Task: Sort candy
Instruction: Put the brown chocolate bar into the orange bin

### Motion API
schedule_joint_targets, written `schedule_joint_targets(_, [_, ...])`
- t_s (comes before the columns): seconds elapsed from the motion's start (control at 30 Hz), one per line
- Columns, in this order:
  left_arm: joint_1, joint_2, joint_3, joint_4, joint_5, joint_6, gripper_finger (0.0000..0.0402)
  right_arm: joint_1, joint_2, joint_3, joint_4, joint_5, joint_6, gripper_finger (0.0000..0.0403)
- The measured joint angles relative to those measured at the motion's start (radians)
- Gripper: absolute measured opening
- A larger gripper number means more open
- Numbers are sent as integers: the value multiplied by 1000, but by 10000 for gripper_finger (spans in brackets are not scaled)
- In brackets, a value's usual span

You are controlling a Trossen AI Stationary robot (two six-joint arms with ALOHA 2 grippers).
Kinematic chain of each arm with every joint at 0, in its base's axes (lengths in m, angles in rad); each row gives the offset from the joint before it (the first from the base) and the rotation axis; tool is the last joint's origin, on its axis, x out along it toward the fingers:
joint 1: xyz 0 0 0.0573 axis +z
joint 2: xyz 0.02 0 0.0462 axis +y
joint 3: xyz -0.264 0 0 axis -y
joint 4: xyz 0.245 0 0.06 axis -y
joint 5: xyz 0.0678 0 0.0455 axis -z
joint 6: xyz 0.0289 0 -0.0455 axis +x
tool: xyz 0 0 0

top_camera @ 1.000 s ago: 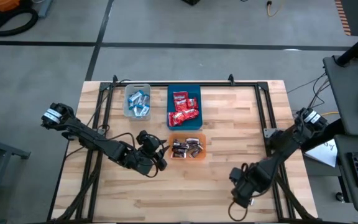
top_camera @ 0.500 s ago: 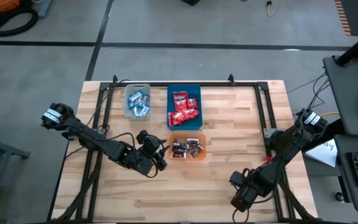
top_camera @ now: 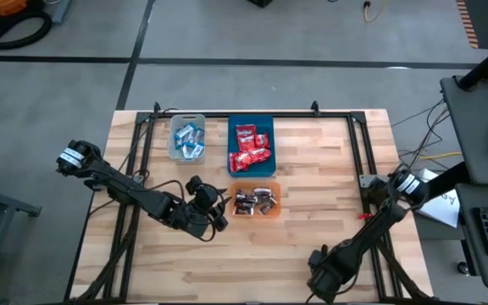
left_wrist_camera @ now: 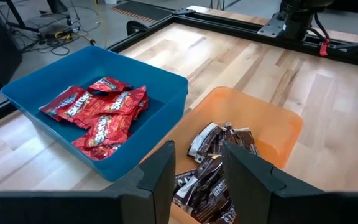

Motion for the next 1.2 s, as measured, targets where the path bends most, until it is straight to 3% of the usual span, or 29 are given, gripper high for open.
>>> schedule_joint_targets(0.3, [0,0,0,0,-1,4,116,-3,72,2,-93,-21,-84,134])
schedule_joint_targets(0.6, [2,0,0,0,-1,4,116,-4,-28,24,-106,-23,-90,135])
schedule_joint_targets(0.87, [6,0,0,3,-1,4,116,-17,-75,18,-222,124,-112,135])
schedule_joint_targets(0.97, [7,0,0,5,-1,4,116,-19,-73,12,-219,138,-189,135])
schedule_joint_targets(1.07, [7,0,0,8,-1,4,116,-14,-73,12,-220,229,-304,135])
schedule_joint_targets(1.2, [7,0,0,9,-1,4,116,-5,-73,11,-238,228,-362,135])
